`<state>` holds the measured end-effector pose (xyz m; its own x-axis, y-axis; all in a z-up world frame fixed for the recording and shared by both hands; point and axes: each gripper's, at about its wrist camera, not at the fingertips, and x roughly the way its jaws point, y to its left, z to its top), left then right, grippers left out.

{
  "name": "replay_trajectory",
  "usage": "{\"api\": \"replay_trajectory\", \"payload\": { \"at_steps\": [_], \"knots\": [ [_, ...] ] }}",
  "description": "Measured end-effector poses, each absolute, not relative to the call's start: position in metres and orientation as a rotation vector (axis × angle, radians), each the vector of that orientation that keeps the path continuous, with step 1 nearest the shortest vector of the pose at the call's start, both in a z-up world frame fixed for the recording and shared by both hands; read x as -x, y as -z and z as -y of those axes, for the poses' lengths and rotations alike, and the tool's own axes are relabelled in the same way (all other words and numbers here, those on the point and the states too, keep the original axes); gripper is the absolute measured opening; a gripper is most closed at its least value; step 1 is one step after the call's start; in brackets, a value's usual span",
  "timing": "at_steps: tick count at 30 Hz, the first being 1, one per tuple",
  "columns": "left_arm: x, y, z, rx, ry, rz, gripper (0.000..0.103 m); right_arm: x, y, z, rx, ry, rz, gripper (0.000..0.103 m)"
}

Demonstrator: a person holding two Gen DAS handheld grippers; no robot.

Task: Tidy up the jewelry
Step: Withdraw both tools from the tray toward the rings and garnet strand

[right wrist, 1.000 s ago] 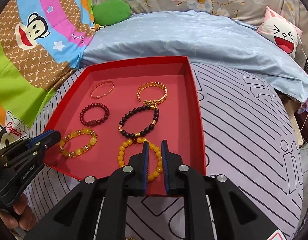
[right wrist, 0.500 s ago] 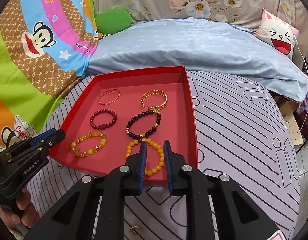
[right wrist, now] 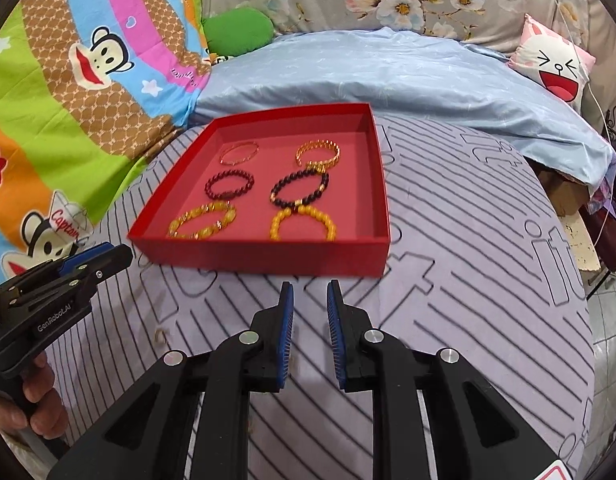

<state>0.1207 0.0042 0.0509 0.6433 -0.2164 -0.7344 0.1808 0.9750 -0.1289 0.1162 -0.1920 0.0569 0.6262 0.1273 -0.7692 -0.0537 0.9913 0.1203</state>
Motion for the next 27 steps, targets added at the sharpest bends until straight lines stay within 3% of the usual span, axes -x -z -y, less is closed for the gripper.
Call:
{"api": "replay_trajectory", "payload": {
  "at_steps": [14, 18, 27],
  "knots": [
    [-0.069, -0.027, 0.010, 0.029, 0.290, -0.926, 0.035, -0.060, -0.033, 0.178, -0.106, -0.149, -0.962, 0.018],
    [-0.060, -0.023, 0.009, 0.028, 0.288, -0.939, 0.038, -0.050, -0.027, 0.168, -0.098, -0.176, -0.975, 0.026],
    [-0.052, -0.017, 0.003, 0.034, 0.284, -0.962, 0.039, -0.049, -0.015, 0.151, -0.055, -0.219, -0.989, 0.033]
  ]
}}
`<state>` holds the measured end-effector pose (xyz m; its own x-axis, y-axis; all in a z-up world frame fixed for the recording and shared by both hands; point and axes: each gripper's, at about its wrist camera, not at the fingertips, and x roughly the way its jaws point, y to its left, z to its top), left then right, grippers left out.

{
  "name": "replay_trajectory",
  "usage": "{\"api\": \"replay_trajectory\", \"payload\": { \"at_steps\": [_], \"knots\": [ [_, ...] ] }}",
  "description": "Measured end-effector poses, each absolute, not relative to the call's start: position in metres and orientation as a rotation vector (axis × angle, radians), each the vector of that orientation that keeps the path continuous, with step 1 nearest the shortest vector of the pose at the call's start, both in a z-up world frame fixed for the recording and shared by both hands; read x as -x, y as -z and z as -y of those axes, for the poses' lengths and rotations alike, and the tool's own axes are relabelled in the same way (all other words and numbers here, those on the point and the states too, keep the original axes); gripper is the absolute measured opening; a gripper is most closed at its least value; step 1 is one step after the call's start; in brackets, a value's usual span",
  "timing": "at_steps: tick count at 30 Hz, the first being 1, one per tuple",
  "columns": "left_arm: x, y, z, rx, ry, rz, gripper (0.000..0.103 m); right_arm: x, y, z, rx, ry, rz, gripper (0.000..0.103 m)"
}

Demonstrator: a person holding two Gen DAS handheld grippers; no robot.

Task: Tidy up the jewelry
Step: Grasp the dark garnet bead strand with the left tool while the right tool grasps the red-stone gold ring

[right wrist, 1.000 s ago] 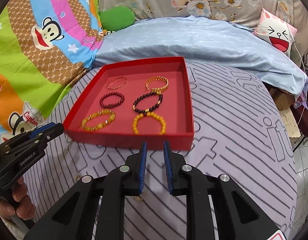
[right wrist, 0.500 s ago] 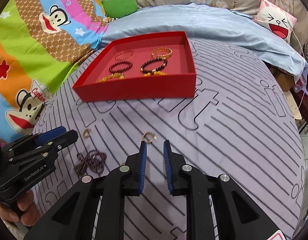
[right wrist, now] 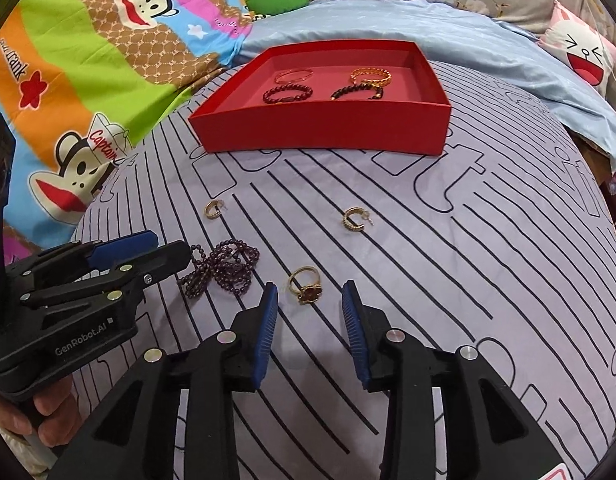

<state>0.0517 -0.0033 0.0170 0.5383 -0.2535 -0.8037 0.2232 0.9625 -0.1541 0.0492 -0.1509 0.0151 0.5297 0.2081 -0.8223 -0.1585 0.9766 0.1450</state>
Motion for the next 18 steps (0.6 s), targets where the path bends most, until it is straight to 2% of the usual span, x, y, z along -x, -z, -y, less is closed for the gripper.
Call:
{"api": "replay_trajectory", "payload": {
  "at_steps": [4, 8, 10, 13, 15, 18],
  "knots": [
    [-0.0495, -0.0161, 0.0015, 0.038, 0.287, -0.971, 0.039, -0.0531, -0.0096, 0.1501, -0.053, -0.223, -0.994, 0.033],
    [-0.0476, -0.0145, 0.0011, 0.041, 0.290, -0.979, 0.046, -0.0569, -0.0047, 0.1474, -0.045, -0.222, -1.000, 0.033],
    [-0.0469, -0.0143, 0.0017, 0.041, 0.296, -0.979, 0.047, -0.0572, -0.0041, 0.1474, -0.042, -0.219, -0.994, 0.031],
    [-0.0467, -0.0140, 0.0036, 0.042, 0.303, -0.979, 0.047, -0.0583, -0.0039, 0.1474, -0.041, -0.221, -0.995, 0.024],
    [-0.0476, -0.0134, 0.0046, 0.043, 0.309, -0.981, 0.047, -0.0596, -0.0039, 0.1473, -0.039, -0.221, -0.997, 0.016],
    [-0.0485, -0.0118, 0.0081, 0.038, 0.315, -0.985, 0.047, -0.0601, -0.0042, 0.1486, -0.046, -0.221, -0.996, 0.012]
  ]
}}
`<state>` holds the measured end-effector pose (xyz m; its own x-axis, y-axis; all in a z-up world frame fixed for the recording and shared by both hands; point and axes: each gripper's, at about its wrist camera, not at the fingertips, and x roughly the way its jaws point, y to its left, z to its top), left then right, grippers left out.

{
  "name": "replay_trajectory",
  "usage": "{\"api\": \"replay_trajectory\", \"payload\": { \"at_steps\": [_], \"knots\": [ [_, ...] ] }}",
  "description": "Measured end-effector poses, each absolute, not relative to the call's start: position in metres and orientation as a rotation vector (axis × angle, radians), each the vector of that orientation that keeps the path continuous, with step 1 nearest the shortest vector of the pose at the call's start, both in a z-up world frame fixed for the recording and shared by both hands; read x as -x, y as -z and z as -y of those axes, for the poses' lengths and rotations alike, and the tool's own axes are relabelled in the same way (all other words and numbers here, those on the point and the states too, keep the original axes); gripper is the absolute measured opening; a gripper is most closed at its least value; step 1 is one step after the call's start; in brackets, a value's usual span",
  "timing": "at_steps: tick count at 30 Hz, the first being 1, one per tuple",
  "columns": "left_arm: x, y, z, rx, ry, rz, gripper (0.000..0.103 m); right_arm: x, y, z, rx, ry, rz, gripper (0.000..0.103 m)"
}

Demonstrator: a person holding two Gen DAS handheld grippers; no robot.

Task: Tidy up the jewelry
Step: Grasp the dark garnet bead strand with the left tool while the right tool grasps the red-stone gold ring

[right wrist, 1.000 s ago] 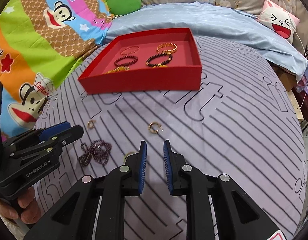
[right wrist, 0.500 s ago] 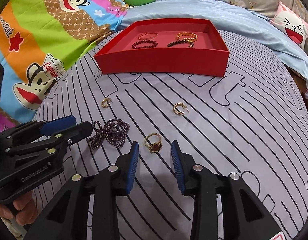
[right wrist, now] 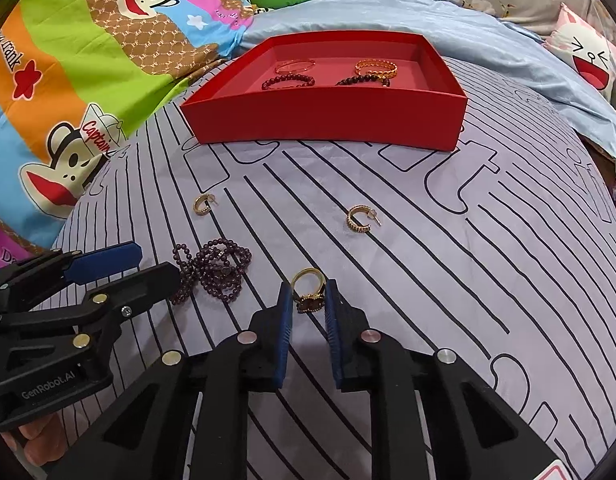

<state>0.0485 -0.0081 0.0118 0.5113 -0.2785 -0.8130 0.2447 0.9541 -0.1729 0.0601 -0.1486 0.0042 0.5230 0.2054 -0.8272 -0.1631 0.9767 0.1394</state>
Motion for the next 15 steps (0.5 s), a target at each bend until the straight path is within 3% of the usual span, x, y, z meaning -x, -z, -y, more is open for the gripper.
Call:
{"api": "replay_trajectory", "payload": {
  "at_steps": [15],
  "knots": [
    [-0.056, 0.001, 0.019, 0.038, 0.343, -1.002, 0.042, -0.058, -0.012, 0.163, -0.093, -0.198, -0.984, 0.012]
  ]
}}
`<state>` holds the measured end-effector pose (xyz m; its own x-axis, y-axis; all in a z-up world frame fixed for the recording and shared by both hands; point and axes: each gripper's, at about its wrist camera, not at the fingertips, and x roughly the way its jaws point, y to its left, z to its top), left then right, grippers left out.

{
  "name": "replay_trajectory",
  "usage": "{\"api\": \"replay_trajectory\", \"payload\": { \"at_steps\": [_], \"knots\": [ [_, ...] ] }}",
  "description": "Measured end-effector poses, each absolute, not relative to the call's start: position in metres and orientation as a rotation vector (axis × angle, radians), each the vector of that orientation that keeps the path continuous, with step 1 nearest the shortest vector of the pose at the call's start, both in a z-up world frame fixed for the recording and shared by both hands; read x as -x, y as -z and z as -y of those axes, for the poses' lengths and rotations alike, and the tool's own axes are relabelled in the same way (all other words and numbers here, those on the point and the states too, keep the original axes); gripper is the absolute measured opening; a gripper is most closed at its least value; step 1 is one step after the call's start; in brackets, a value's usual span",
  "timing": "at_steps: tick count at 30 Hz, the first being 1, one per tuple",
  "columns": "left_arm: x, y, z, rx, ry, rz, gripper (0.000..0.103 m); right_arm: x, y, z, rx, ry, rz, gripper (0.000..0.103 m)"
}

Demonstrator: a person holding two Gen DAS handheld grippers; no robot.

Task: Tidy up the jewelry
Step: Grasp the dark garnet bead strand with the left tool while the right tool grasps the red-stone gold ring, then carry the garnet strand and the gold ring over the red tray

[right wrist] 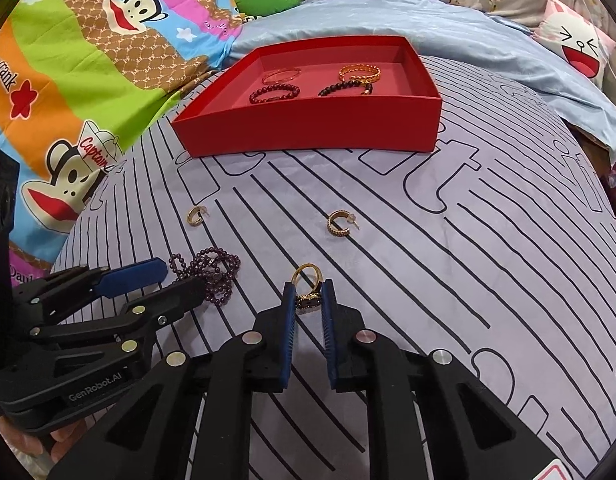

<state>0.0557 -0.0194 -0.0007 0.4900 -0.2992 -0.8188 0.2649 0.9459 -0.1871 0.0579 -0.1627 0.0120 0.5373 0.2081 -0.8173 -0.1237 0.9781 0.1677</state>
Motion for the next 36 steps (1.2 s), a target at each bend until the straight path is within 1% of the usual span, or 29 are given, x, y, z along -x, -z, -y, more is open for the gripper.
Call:
{"api": "replay_trajectory", "payload": {
  "at_steps": [2, 4, 7, 9, 10, 19, 36],
  "knots": [
    [-0.055, 0.002, 0.020, 0.041, 0.355, -1.005, 0.027, -0.058, -0.012, 0.164, -0.099, -0.195, -0.985, 0.012],
    [-0.056, 0.002, 0.019, 0.054, 0.367, -1.011, 0.025, -0.058, -0.012, 0.164, -0.105, -0.193, -0.986, 0.012],
    [-0.055, 0.002, 0.019, 0.063, 0.385, -1.017, 0.016, -0.058, -0.012, 0.165, -0.107, -0.192, -0.987, 0.012],
    [-0.054, 0.002, 0.019, 0.063, 0.392, -1.017, 0.013, -0.058, -0.012, 0.165, -0.108, -0.192, -0.987, 0.012],
    [-0.053, 0.002, 0.020, 0.066, 0.397, -1.019, 0.009, -0.058, -0.013, 0.165, -0.109, -0.193, -0.986, 0.012],
    [-0.051, -0.010, 0.023, 0.067, 0.405, -1.002, 0.007, -0.058, -0.024, 0.167, -0.117, -0.199, -0.961, 0.012],
    [-0.059, -0.044, 0.027, 0.084, 0.426, -0.944, 0.006, -0.064, -0.047, 0.170, -0.129, -0.204, -0.904, 0.012]
  ]
}}
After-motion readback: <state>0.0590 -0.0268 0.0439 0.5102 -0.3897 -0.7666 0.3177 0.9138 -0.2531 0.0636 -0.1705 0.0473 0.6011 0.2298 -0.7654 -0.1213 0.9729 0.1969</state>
